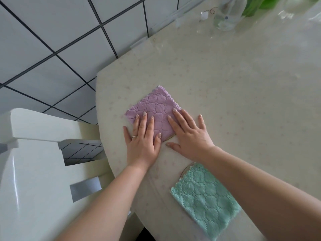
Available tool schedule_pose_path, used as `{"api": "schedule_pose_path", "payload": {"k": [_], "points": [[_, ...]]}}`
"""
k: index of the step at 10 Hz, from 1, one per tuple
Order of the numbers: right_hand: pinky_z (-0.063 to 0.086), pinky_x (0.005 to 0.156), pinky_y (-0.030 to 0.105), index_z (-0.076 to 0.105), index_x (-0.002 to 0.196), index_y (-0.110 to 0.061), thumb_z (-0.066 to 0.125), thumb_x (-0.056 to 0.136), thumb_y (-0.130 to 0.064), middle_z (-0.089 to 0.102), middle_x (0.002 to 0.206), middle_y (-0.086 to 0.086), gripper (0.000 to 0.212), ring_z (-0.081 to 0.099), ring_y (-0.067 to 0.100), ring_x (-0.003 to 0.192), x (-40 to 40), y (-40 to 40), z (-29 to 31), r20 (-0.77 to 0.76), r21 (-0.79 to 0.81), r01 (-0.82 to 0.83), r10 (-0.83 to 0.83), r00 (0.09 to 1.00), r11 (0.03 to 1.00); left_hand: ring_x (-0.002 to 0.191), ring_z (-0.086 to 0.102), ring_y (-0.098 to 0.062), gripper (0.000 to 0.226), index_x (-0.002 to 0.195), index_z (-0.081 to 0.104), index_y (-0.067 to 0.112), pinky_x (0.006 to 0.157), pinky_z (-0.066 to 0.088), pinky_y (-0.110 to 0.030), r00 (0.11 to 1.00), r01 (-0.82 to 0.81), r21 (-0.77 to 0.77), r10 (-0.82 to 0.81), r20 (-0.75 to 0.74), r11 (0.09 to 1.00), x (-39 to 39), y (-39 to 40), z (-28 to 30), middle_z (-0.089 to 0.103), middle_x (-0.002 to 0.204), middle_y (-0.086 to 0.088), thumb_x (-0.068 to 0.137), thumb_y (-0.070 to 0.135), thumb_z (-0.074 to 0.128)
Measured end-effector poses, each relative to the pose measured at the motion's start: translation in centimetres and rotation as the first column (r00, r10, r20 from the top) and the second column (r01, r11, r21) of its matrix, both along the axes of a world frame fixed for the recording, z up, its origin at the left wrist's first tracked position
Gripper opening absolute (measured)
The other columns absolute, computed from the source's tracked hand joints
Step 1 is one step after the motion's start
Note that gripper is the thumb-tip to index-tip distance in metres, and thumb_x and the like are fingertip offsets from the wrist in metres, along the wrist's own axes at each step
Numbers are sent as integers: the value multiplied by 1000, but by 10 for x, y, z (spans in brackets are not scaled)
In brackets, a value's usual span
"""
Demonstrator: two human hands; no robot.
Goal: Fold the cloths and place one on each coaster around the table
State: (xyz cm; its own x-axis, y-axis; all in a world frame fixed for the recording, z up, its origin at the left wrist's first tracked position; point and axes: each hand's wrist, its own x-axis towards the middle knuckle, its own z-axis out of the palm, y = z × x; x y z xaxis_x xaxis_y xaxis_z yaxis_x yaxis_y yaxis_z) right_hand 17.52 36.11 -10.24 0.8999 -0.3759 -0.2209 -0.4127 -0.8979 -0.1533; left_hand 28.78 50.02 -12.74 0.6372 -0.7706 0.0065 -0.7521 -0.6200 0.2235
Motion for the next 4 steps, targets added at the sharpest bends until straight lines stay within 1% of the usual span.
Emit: {"api": "schedule_pose_path", "payload": {"k": [1,2,3,4], "points": [[-2,112,56,-6,148,-28,31,83,-69,-6,158,-3,86,-5,16,145,0,-12,9,-110,61,96,-89,990,994,141,22,-23,60,141,35,18,107,14,-61,999,-4,33,6,-54,999,3,-2,5,27,152,-4,89,47,28],[-1,115,52,3,148,-26,38,87,-62,2,158,-2,79,0,17,145,-10,-24,27,-154,135,134,-113,982,982,143,11,-17,63,143,31,21,110,7,-57,990,-39,50,46,-133,998,4,-3,15,17,155,1,88,51,25],[6,117,43,14,148,-28,39,90,-57,12,157,1,69,9,20,144,-39,-25,45,-107,196,185,-167,980,963,143,8,-13,54,143,30,24,112,6,-54,975,-96,69,107,-194,993,0,1,27,13,156,5,92,42,41],[17,115,37,24,146,-29,42,91,-53,25,153,0,63,23,21,140,-85,-16,56,-52,273,270,-266,963,923,141,19,-17,56,142,30,26,113,9,-50,964,-97,104,120,-238,990,-17,22,35,12,156,4,90,36,49]]}}
